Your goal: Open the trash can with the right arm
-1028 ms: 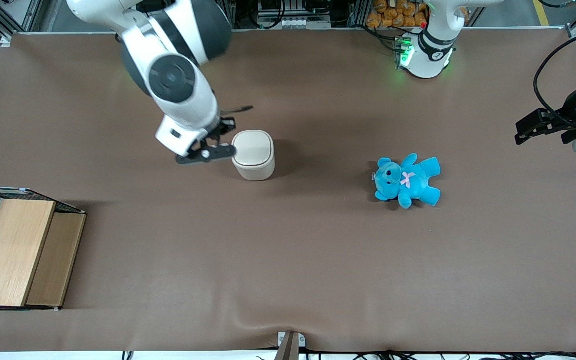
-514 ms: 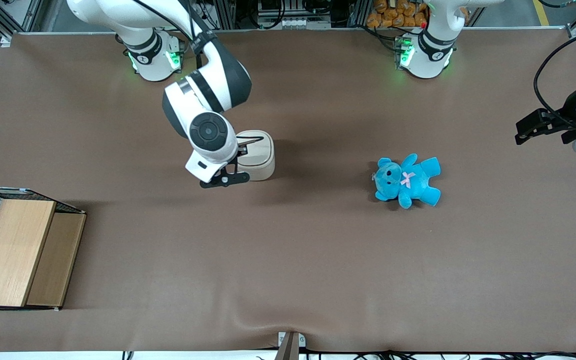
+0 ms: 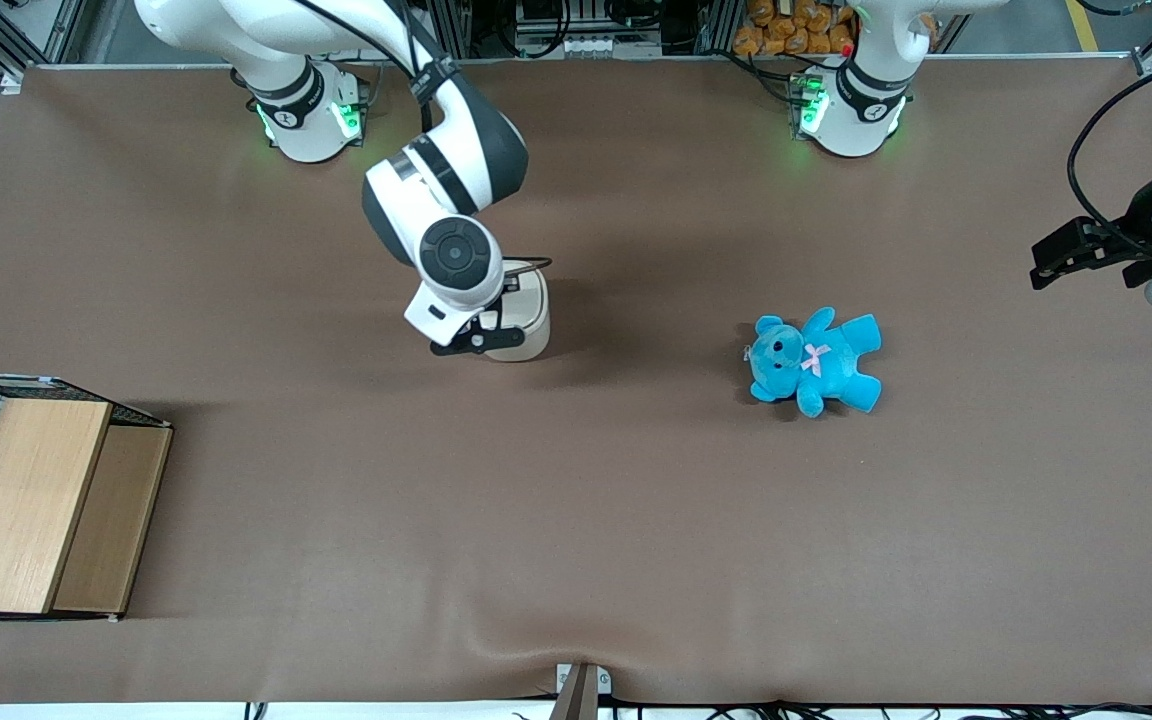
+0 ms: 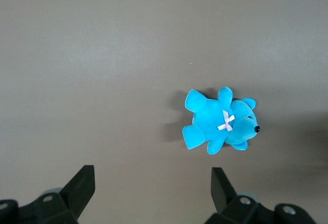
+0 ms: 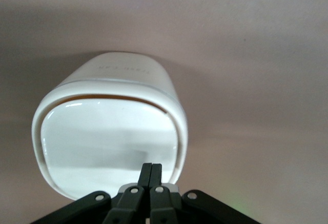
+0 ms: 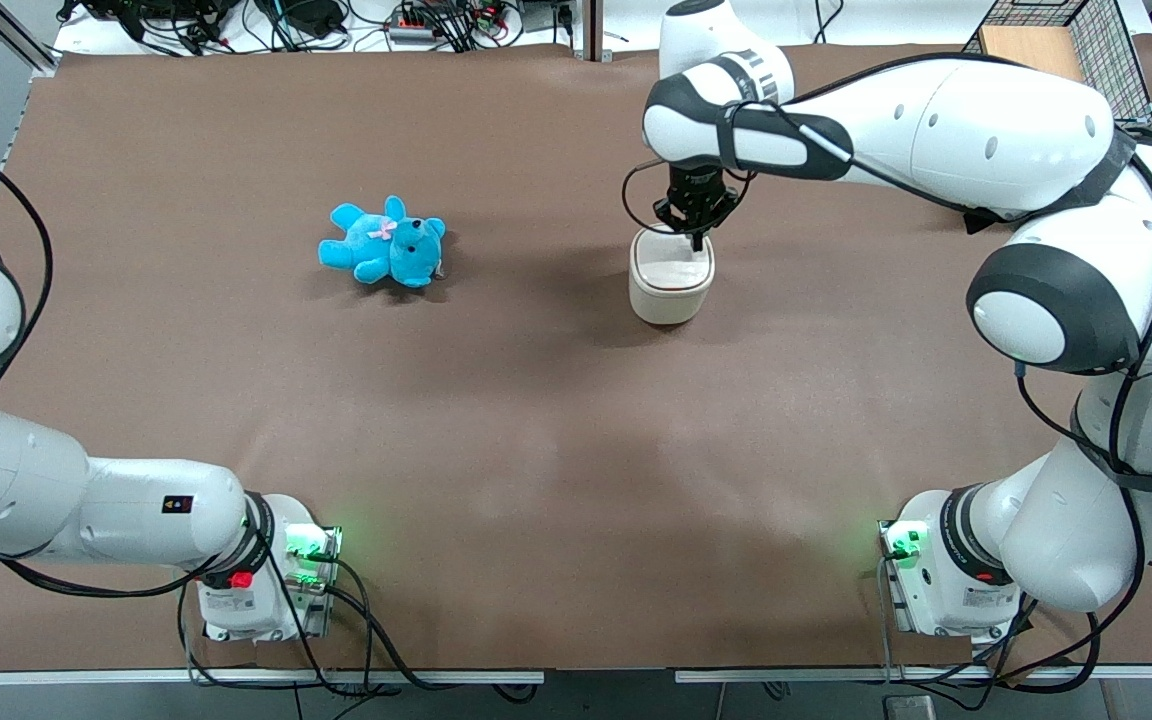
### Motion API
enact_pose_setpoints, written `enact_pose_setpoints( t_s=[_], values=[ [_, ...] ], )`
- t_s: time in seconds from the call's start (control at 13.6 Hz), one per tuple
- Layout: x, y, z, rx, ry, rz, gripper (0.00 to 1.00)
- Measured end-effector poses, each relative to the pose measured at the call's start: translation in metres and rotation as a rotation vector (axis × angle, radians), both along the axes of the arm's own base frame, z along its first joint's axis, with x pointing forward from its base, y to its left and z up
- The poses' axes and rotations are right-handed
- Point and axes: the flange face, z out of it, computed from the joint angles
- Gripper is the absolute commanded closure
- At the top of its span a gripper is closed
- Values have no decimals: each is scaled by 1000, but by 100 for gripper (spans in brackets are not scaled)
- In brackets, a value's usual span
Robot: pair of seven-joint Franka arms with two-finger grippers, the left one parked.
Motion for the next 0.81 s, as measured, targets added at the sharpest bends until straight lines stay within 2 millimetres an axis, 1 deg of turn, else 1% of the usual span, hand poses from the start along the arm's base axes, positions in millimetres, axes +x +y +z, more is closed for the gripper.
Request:
enact_pose_setpoints(
  t_s=[0.29, 0.81],
  values=[
    [-4, 0, -15, -5, 17, -16, 100],
    [-5, -2, -18, 5, 6, -27, 100]
  ],
)
